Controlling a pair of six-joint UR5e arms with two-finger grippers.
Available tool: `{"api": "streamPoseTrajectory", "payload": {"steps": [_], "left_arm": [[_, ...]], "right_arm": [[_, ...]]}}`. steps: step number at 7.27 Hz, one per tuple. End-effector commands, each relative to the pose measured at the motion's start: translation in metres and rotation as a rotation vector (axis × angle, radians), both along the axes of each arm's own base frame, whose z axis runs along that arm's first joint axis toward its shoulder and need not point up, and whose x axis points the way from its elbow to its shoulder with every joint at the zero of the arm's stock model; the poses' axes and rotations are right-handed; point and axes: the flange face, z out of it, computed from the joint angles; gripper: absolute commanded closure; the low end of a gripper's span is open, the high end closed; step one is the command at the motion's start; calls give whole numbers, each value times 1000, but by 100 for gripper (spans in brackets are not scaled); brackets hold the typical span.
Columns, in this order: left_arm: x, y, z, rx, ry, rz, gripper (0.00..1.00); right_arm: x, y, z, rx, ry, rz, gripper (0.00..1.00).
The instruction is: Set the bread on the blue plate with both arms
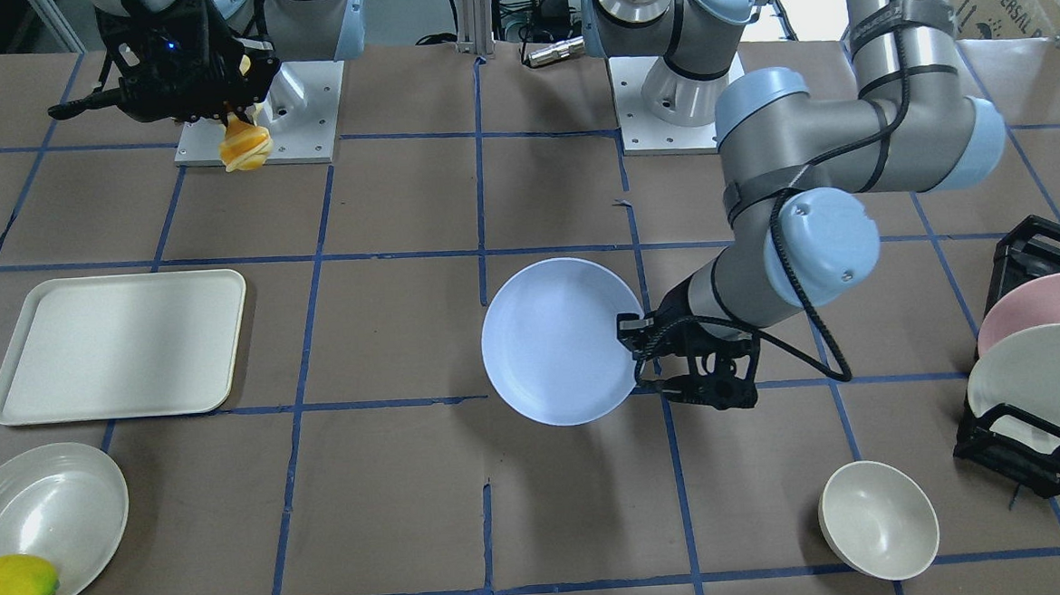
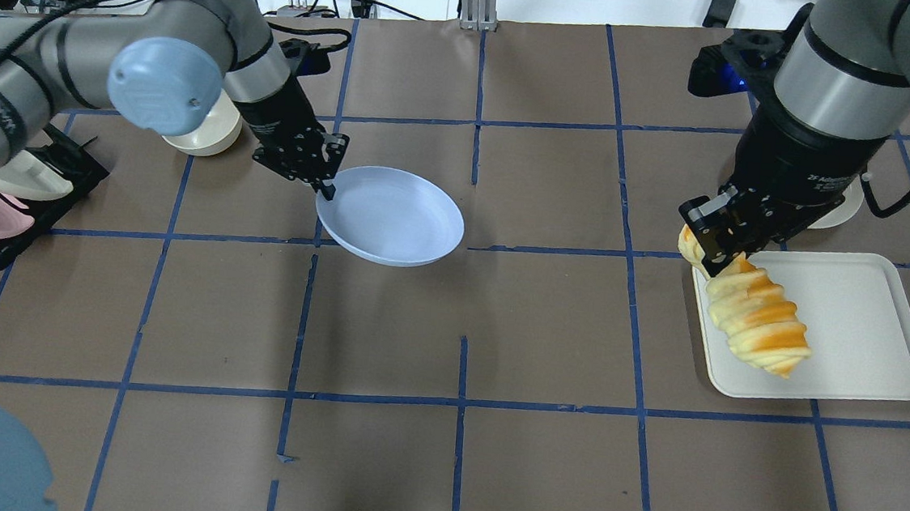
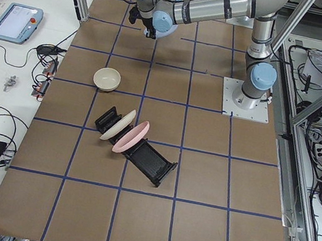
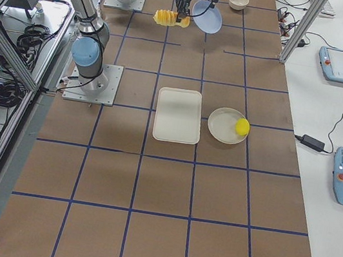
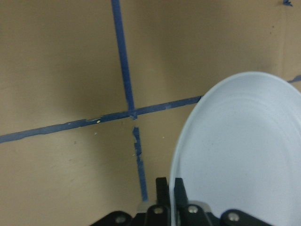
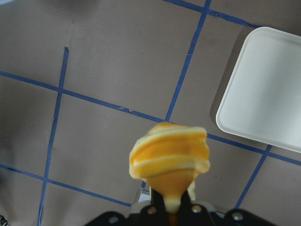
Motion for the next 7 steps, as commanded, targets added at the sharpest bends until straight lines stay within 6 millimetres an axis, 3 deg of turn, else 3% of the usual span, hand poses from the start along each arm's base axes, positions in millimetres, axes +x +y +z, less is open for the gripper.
{"api": "streamPoseTrajectory", "payload": {"steps": [1,2,3,4,5,6,7], "left_arm": [[-41,-1,-21,-20,29,28,97],[-46,-3,-30,-12,26,58,97],[-50,-11,-49,-31,27,60,95],[-54,-23,-68,-82,35,56,90],[-56,-24,-76,-77,36,68,76],[-58,-25,-72,-69,29,128,39],[-59,-24,-70,-72,28,133,1]], "right_arm": [[2,0,-2,0,2,4,88],[5,-10,-15,12,2,-27,88],[16,-47,-40,-17,20,-102,88],[42,-67,-59,-32,20,-75,88],[76,-84,-84,-48,21,-18,88],[102,-103,-118,-70,24,-20,88],[114,-126,-155,-80,38,-20,87]]}}
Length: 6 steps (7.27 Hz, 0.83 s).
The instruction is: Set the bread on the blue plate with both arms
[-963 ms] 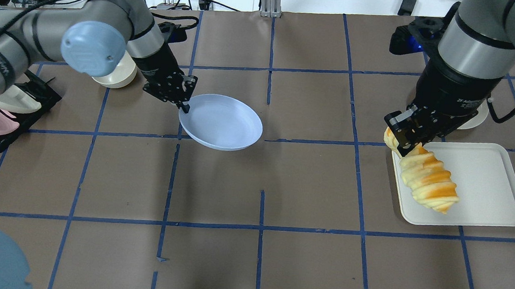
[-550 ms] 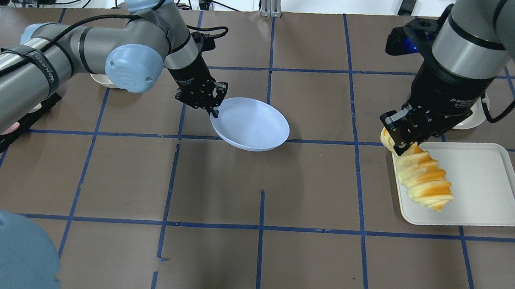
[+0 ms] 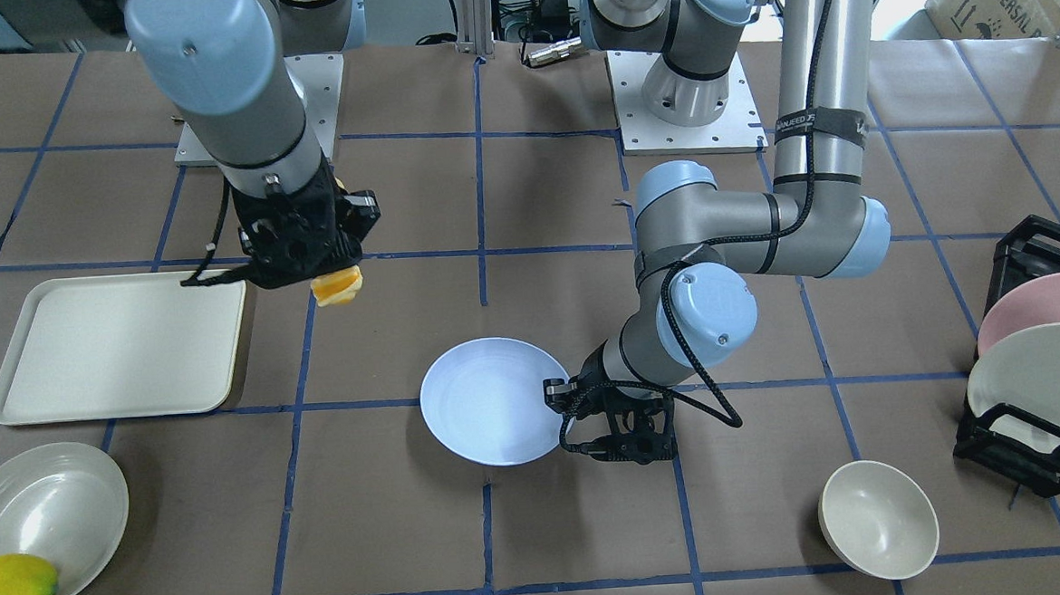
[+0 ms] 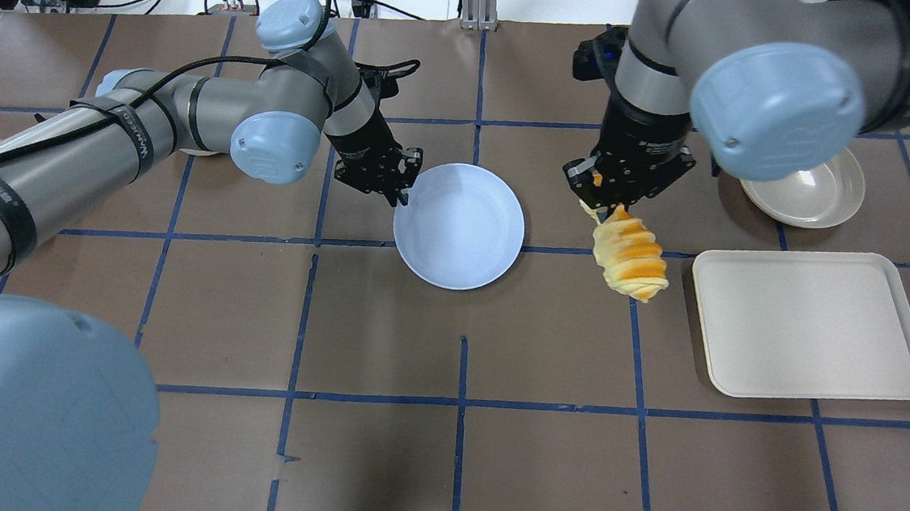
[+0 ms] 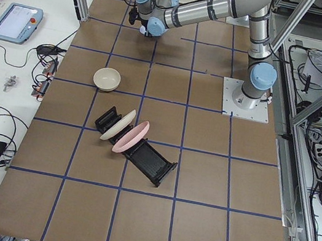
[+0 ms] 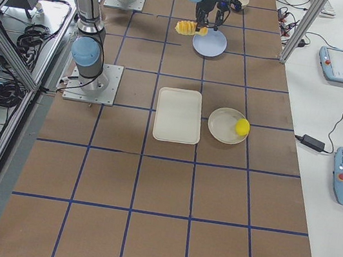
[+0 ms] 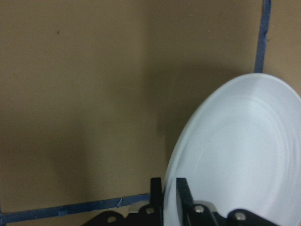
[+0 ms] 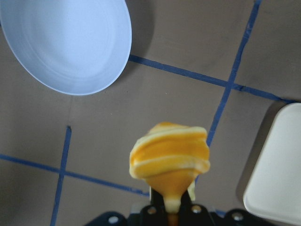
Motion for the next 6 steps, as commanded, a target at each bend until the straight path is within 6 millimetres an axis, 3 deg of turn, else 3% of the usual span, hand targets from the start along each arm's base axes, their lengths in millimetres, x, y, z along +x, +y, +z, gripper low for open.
{"api": "streamPoseTrajectory", "payload": {"steps": [1,3,5,6], "left_arm": [[-2,1,16,-24,2,23,0],[22,5,56,-71,-14,21,0],[70,13,94,-77,-140,-86,0],[89,24,124,-53,-192,-119,0]], "right_arm": [[34,-42,-84,-16,58,-27,87],[73,-68,-119,-38,97,-16,86],[127,-79,-135,-75,183,-51,82],[139,-84,-140,-82,182,-50,77]]}}
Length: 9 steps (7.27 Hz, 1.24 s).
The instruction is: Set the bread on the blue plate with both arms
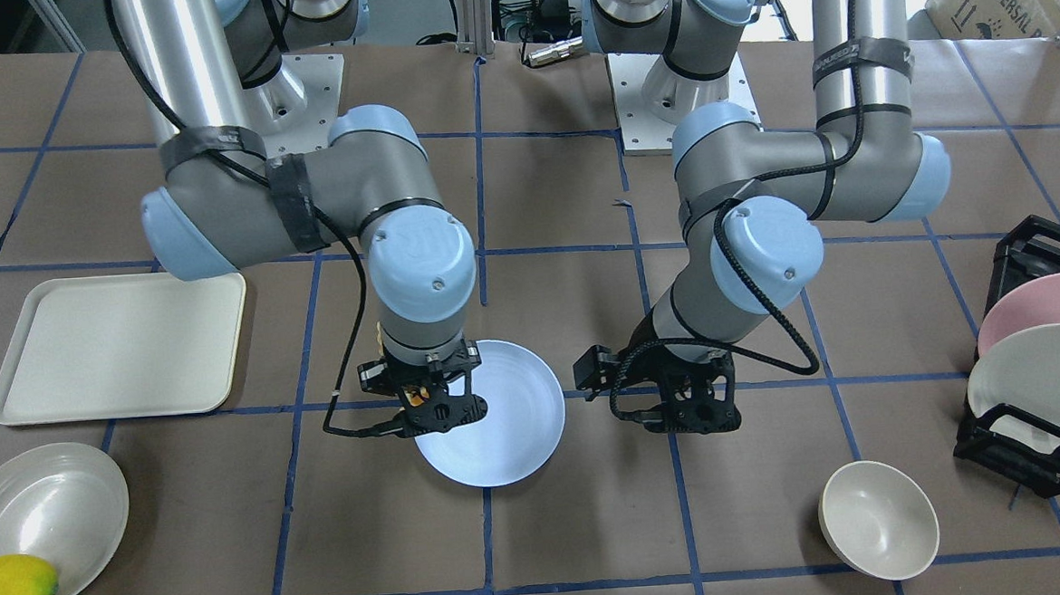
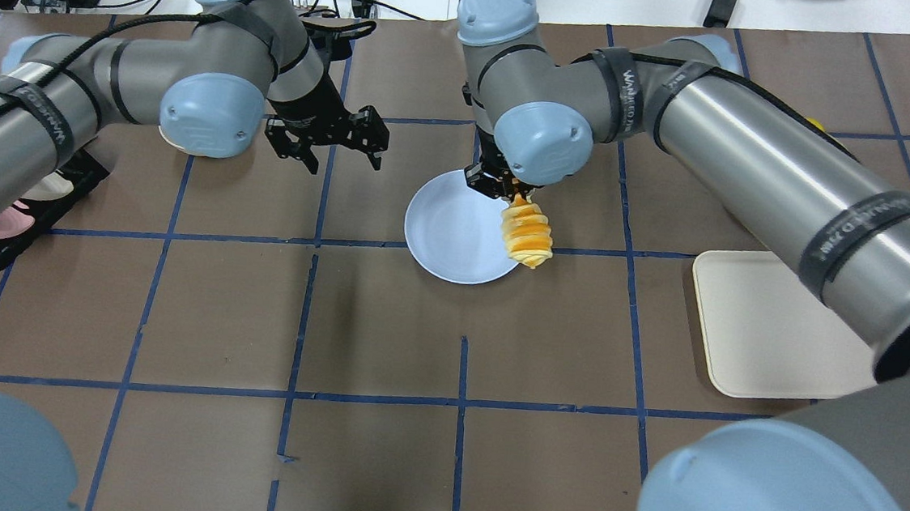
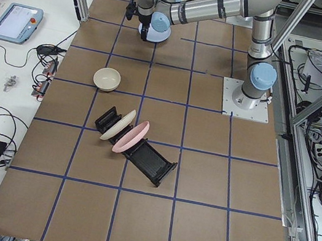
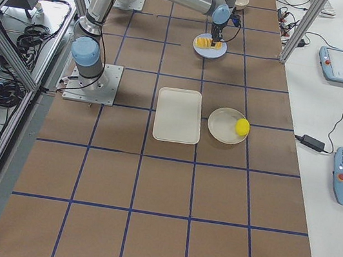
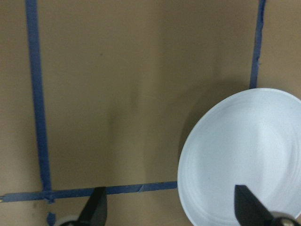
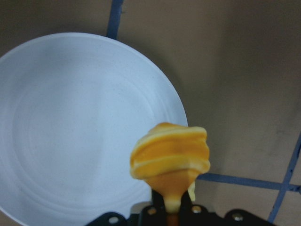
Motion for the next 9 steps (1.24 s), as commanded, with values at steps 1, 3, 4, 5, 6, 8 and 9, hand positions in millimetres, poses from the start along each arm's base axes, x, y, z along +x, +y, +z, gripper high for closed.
{"api": "streamPoseTrajectory", "payload": {"steps": [1,3,4,5,6,8,9], "left_arm": [[29,25,66,-7,-127,-107,0],[18,51,113,-35,-196,-168,0],[11,51,135,-21,-195,-179,0],[11,48,160,-9,-198,-171,0],[11,52,181,19,-198,-168,0],[10,52,174,53,-188,-115,0],[9,48,175,31,-187,-86,0]], "right_arm": [[27,-9,-10,-14,17,-1,74],[28,-6,-15,-5,24,-27,1],[28,-5,-16,0,27,-27,0],[29,-7,-3,-18,18,-23,0],[24,-5,23,-40,4,-15,0],[-33,0,53,-21,-3,153,0],[-77,9,80,-43,-12,123,0]]}}
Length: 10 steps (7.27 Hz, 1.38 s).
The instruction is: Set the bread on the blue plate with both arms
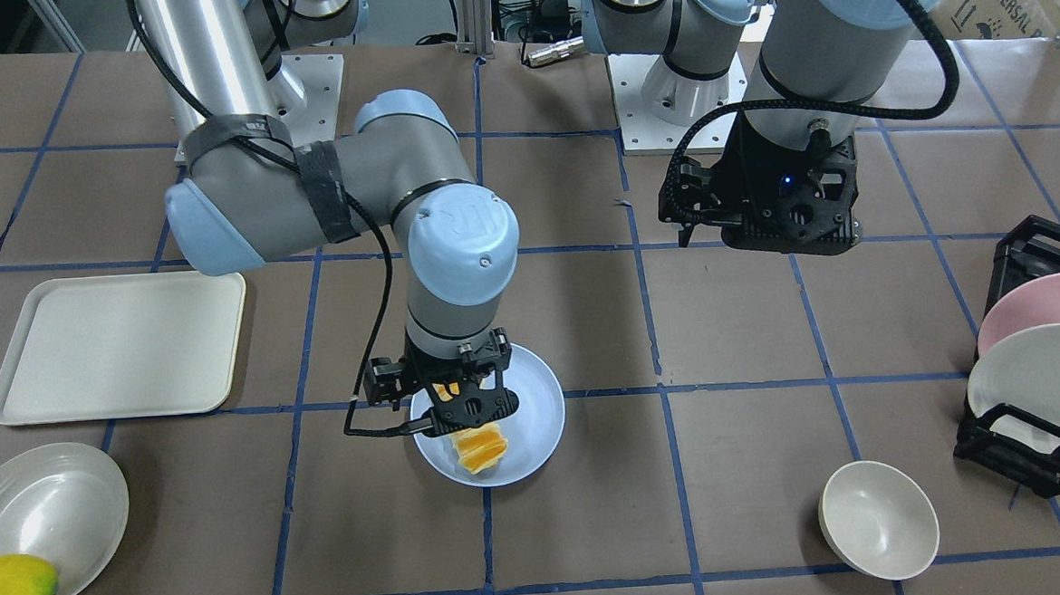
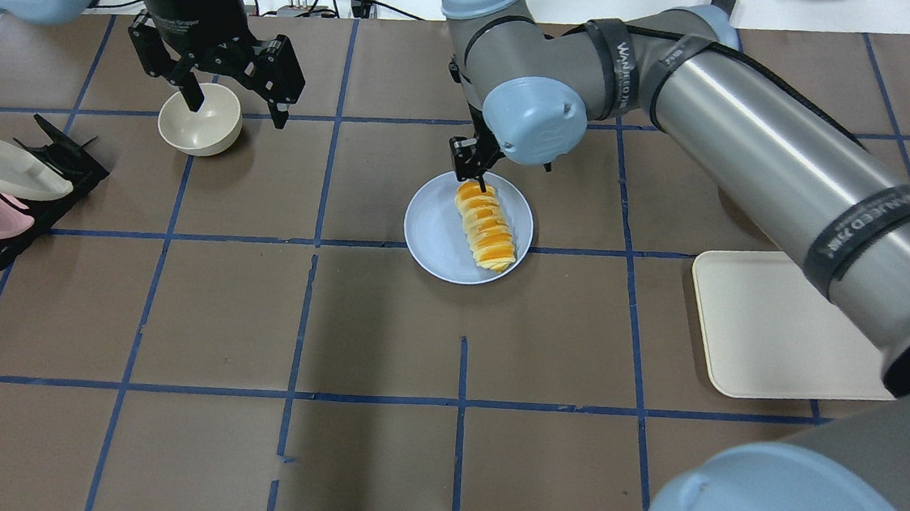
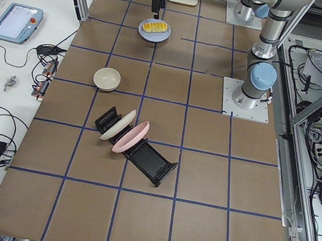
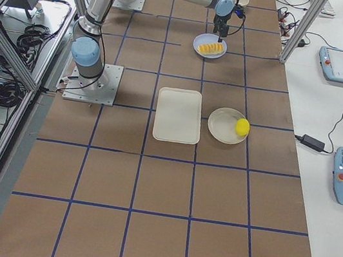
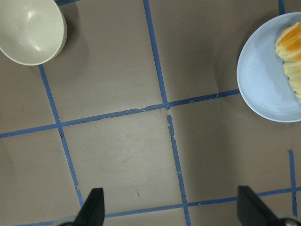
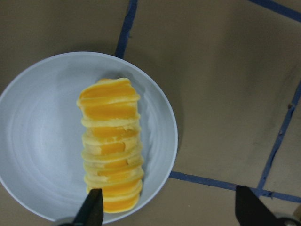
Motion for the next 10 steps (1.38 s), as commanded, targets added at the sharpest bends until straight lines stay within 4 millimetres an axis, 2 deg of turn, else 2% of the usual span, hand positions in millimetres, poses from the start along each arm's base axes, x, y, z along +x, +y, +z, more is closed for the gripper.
{"api": "streamPoseTrajectory", "payload": {"steps": [1,3,4,5,6,10], "left_arm": [[-1,-1,3,-19,3,34,0],[-1,2,3,-19,4,37,0],[-2,1,-1,-12,4,36,0],[-2,0,1,-16,2,36,0],[-2,1,5,-24,1,38,0],[-2,0,4,-24,0,60,0]], "right_arm": [[-90,33,64,-48,-18,0,0],[-177,96,135,-65,-39,-115,2],[-198,127,166,-42,-57,-143,2],[-202,156,193,-58,-58,-154,1],[-198,165,195,-51,-58,-157,0],[-202,164,191,-37,-71,-159,0]]}}
